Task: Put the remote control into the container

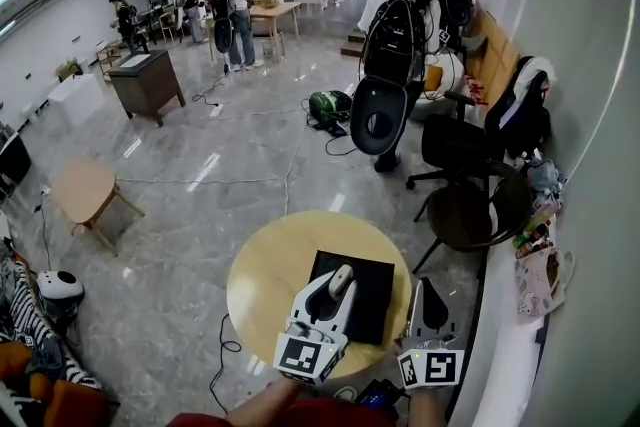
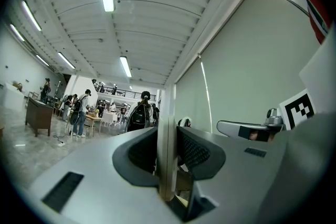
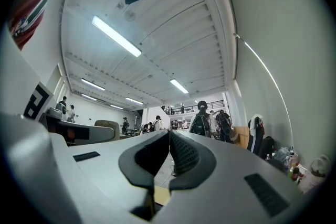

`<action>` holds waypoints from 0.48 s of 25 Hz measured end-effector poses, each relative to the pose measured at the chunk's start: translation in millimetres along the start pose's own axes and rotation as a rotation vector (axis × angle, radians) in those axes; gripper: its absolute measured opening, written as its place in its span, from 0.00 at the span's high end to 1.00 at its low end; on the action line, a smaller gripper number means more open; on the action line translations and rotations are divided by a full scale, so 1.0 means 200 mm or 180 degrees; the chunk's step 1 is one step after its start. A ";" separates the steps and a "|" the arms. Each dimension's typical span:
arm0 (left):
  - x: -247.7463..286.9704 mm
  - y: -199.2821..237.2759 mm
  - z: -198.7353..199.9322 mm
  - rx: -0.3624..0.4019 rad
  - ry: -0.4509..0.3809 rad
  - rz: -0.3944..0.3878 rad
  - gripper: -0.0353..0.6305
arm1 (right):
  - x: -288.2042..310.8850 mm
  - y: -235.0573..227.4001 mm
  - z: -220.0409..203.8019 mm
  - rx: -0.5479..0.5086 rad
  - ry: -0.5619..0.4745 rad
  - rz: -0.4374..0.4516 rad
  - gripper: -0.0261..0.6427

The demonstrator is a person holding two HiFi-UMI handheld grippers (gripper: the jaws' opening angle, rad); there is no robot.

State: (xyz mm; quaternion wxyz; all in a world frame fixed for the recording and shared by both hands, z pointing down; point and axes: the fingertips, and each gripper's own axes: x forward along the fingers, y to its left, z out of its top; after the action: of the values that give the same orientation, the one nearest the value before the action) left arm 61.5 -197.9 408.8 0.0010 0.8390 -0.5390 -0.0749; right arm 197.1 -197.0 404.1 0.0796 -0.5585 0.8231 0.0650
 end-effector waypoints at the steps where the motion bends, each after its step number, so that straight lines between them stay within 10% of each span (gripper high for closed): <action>1: 0.00 0.01 0.01 0.0009 0.0026 0.0004 0.78 | 0.01 0.00 0.00 -0.0004 0.0000 -0.0004 0.93; 12: 0.04 0.16 0.06 -0.0068 -0.0233 -0.0097 0.78 | 0.14 0.13 0.02 -0.0058 -0.0043 -0.0041 0.93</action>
State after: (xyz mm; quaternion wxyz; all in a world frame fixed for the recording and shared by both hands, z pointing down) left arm 33.7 -217.0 399.1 -0.0109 0.8437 -0.5250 -0.1113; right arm 163.7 -212.1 394.7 0.0805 -0.5640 0.8184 0.0757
